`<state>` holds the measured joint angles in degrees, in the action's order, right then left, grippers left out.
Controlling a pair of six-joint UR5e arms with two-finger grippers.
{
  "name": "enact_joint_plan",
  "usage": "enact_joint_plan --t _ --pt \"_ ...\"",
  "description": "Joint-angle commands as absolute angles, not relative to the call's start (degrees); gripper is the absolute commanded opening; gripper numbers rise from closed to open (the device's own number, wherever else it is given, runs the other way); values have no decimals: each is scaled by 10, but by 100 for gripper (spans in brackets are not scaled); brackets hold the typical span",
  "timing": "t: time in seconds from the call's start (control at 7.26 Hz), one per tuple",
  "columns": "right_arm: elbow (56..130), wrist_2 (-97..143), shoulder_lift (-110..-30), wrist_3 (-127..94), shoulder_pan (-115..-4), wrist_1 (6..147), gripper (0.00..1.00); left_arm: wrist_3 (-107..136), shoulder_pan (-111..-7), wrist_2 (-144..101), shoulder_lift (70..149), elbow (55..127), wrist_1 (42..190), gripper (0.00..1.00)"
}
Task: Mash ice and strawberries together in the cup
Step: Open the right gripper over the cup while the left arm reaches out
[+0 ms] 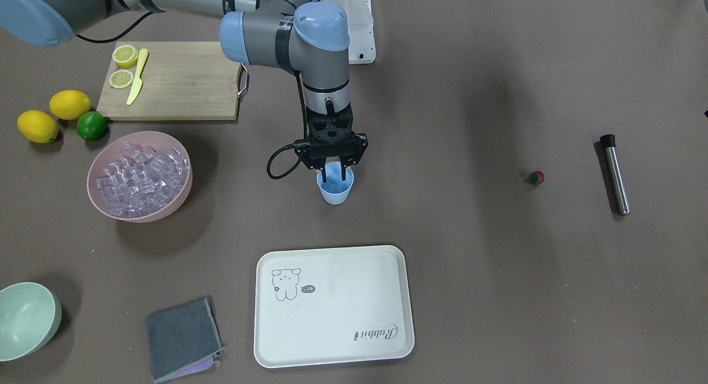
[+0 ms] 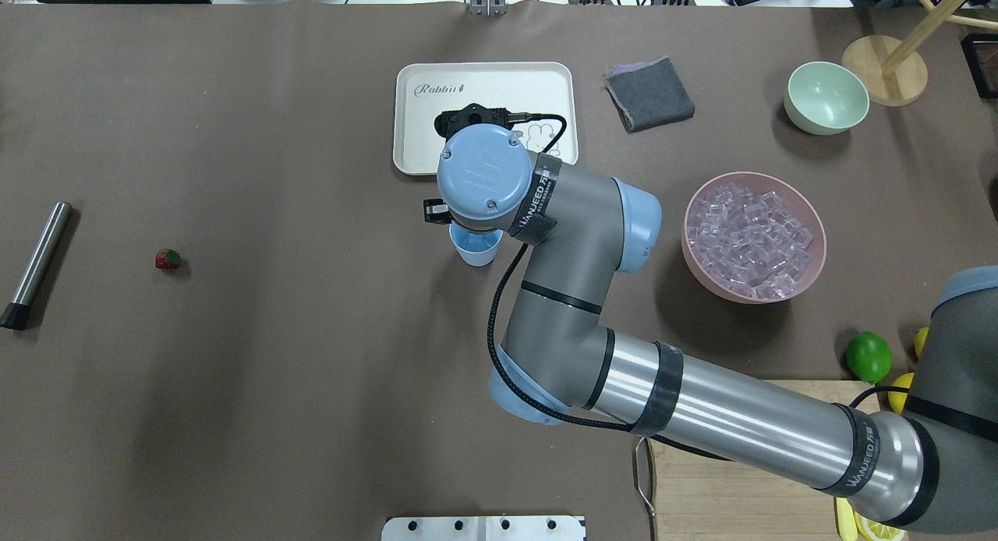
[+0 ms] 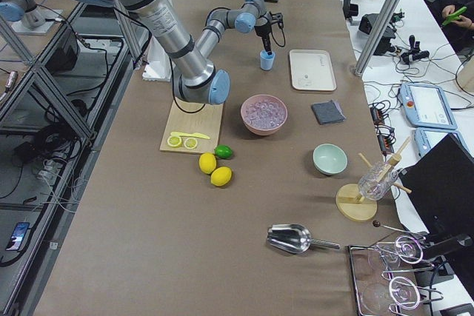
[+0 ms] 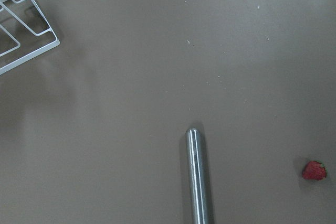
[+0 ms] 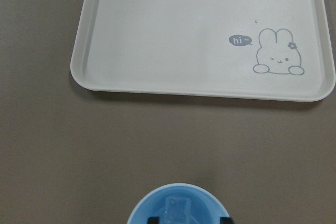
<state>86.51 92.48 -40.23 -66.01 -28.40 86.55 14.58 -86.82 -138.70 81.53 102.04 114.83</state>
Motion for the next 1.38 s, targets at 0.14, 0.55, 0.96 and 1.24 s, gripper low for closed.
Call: enact_joint_plan --t 0.14,0.55,0.96,1.24 --pt "999 997 -485 -576 -337 936 90 166 -855 -1383 834 1019 1143 97" --pt "1066 1114 -599 -428 -445 947 89 276 -772 -1372 876 1019 1143 97" --pt "1079 1244 -688 -276 -580 944 88 442 -609 -1273 946 1013 1143 97" --pt "1080 1279 -745 -140 -654 947 89 480 -523 -1214 1010 952 1150 97"
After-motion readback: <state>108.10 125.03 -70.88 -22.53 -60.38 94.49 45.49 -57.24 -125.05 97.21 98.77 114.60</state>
